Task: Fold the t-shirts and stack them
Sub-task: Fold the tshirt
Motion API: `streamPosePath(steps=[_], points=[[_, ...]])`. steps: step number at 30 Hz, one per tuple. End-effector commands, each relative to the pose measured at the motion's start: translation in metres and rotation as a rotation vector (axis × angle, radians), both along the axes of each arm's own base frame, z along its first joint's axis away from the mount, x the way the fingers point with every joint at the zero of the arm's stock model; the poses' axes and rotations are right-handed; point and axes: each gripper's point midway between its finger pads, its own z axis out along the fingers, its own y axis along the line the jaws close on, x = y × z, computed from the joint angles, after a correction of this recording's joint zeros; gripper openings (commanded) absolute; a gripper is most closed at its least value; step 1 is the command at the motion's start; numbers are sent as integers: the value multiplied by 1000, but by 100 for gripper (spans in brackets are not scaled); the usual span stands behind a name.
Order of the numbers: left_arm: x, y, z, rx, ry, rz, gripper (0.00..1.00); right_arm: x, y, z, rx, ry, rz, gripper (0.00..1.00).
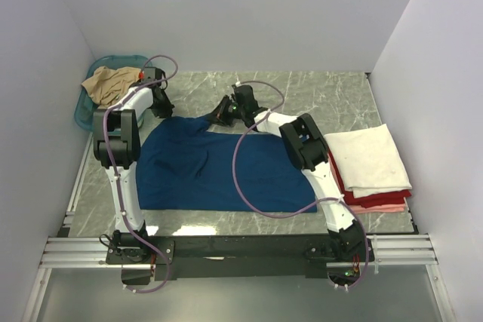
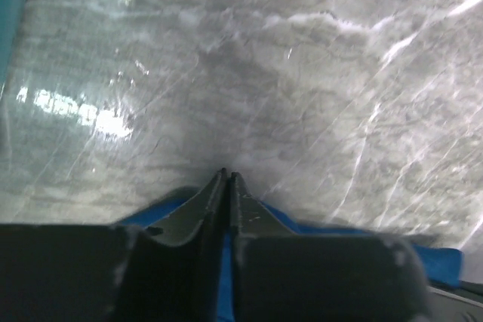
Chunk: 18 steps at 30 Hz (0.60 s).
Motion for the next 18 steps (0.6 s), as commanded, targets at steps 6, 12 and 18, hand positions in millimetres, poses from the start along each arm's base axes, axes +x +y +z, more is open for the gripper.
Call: streamPosePath(steps=[6, 12, 18], points=[[-10, 0, 48, 14, -75, -9, 3, -2, 10, 96, 37, -218, 50, 3], [-21, -5, 65, -18, -101, -4, 1, -16, 14, 106, -8, -274, 84, 3], [-44, -8, 79, -42, -129, 25, 1, -35, 12, 109, -57, -309, 107, 2]])
